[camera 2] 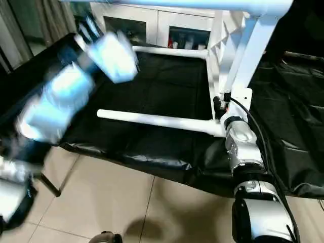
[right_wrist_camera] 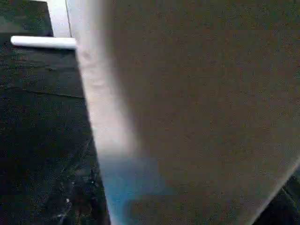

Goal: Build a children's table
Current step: Flip table

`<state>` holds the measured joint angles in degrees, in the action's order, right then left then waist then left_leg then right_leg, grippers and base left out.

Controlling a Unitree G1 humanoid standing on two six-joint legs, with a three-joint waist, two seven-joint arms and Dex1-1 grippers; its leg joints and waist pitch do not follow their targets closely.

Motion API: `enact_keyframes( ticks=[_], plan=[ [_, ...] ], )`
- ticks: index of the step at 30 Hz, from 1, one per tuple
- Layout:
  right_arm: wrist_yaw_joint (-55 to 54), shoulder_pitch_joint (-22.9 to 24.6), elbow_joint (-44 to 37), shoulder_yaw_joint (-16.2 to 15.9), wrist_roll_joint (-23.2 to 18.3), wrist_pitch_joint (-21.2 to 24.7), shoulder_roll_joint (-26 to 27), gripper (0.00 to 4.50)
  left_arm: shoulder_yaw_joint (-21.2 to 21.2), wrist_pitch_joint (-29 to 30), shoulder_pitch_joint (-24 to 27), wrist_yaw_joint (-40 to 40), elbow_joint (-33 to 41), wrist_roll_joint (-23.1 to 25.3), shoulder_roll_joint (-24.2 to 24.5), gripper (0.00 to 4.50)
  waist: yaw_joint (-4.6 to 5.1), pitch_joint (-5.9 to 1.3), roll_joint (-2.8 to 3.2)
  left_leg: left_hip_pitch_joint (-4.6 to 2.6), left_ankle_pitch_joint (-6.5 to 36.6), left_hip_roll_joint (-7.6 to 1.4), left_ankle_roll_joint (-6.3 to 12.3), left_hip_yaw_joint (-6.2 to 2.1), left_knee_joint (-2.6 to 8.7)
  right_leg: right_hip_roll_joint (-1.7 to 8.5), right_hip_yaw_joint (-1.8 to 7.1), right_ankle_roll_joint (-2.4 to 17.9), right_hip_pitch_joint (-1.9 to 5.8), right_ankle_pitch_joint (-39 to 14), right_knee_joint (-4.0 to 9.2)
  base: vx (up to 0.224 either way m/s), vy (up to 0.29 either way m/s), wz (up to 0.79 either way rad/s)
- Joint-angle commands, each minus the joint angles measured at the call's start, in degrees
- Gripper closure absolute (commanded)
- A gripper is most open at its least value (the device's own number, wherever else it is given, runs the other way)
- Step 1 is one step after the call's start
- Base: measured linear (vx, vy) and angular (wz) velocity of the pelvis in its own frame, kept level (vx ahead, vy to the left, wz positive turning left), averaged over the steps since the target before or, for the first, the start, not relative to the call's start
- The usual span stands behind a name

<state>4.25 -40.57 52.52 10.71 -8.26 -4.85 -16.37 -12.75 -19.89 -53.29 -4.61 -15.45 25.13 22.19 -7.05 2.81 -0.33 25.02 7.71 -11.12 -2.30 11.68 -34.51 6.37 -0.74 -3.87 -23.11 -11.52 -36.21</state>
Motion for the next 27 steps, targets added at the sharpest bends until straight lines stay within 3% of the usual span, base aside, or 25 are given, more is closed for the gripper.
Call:
enact_keyframes(
  ticks=[1, 3, 5, 6, 7, 8, 10, 14, 21, 27],
  plan=[
    [0.7, -1.4, 0.9, -0.1, 0.5, -1.2, 0.1, 2.09, 0.7, -0.3, -2.1, 2.4, -2.5, 1.8, 0.3, 0.0, -0.22, -4.78, -0.93, -2.54, 11.9, -0.93, -0.2, -0.76, 3.5, 0.79, -0.1, 11.4, 1.59, -2.8, 3.38, 0.0, 0.0, 0.0],
    [1.0, -1.9, 1.8, -0.1, 0.6, -2.0, 0.1, 2.11, 0.6, -1.1, -4.5, 3.4, -6.1, 2.7, 0.7, 0.0, -0.3, -4.81, -0.72, -2.55, 11.3, -0.84, 0.32, -0.73, 3.38, 0.71, -0.12, 12.0, 1.52, -2.2, 3.32, 0.0, 0.0, 0.0],
    [1.5, -2.4, 2.8, -0.2, 0.6, -2.9, 0.1, 2.49, -1.0, -2.3, -8.0, 4.1, -13.2, 4.2, 0.7, 0.0, -0.31, -4.79, -0.81, -2.66, 12.3, -0.76, 0.3, -0.69, 3.4, 0.72, -0.14, 12.3, 1.42, -3.1, 3.51, 0.0, 0.0, 0.0],
    [1.5, -2.5, 2.8, -0.2, 0.6, -3.0, 0.1, 2.49, -1.2, -2.4, -8.4, 4.0, -14.0, 4.3, 0.6, 0.0, -0.31, -4.75, -0.4, -2.62, 12.7, -0.72, 0.15, -0.78, 3.43, 0.78, -0.12, 12.4, 1.46, -3.3, 3.51, 0.0, 0.0, 0.0],
    [1.6, -2.5, 2.9, -0.2, 0.6, -3.1, 0.1, 2.49, -1.4, -2.4, -8.7, 3.9, -14.8, 4.3, 0.6, 0.0, -0.3, -4.72, -0.65, -2.62, 13.3, -0.79, 0.08, -0.77, 3.5, 0.81, -0.13, 12.5, 1.51, -3.6, 3.6, 0.0, 0.0, 0.0],
    [1.6, -2.5, 2.9, -0.2, 0.7, -3.3, 0.2, 2.55, -2.2, -2.1, -9.7, 4.1, -17.3, 4.9, 0.6, 0.0, -0.32, -4.76, -0.22, -2.63, 13.3, -0.79, 0.02, -0.86, 3.5, 0.8, -0.13, 12.6, 1.48, -3.0, 3.57, 0.0, 0.0, 0.0],
    [1.7, -2.4, 2.8, -0.1, 0.7, -3.7, 0.1, 2.62, -2.7, -2.1, -10.9, 4.9, -20.3, 5.7, 0.6, 0.0, -0.34, -4.81, -0.32, -2.69, 13.4, -0.8, 0.02, -0.84, 3.47, 0.77, -0.15, 13.0, 1.49, -2.2, 3.52, 0.0, 0.0, 0.0],
    [1.7, -2.2, 2.8, 0.1, 0.7, -4.4, 0.0, 2.63, -2.9, -2.9, -13.1, 5.9, -25.7, 7.0, 1.0, 0.0, -0.35, -4.91, 0.07, -2.68, 13.1, -0.75, 0.25, -0.93, 3.42, 0.73, -0.24, 13.9, 1.64, 0.0, 3.3, 0.0, 0.0, 0.0],
    [2.0, -1.8, 3.0, 0.1, 1.0, -5.5, -0.4, 2.64, -2.8, -4.4, -16.7, 8.4, -33.9, 7.4, 2.4, 0.0, -0.41, -4.8, 0.02, -2.8, 15.0, -0.86, 0.18, -1.02, 3.6, 0.87, -0.28, 14.5, 1.67, -0.6, 3.44, 0.0, 0.0, 0.0],
    [2.3, -1.8, 2.6, -0.5, 1.5, -6.2, -0.6, 2.64, -2.1, -6.7, -17.8, 8.9, -36.6, 6.5, 2.1, 0.5, -0.52, -4.78, -0.04, -2.75, 15.3, -0.94, 0.13, -1.07, 3.67, 0.97, -0.28, 14.6, 1.74, -0.7, 3.45, 0.0, 0.0, 0.0]
  ],
)
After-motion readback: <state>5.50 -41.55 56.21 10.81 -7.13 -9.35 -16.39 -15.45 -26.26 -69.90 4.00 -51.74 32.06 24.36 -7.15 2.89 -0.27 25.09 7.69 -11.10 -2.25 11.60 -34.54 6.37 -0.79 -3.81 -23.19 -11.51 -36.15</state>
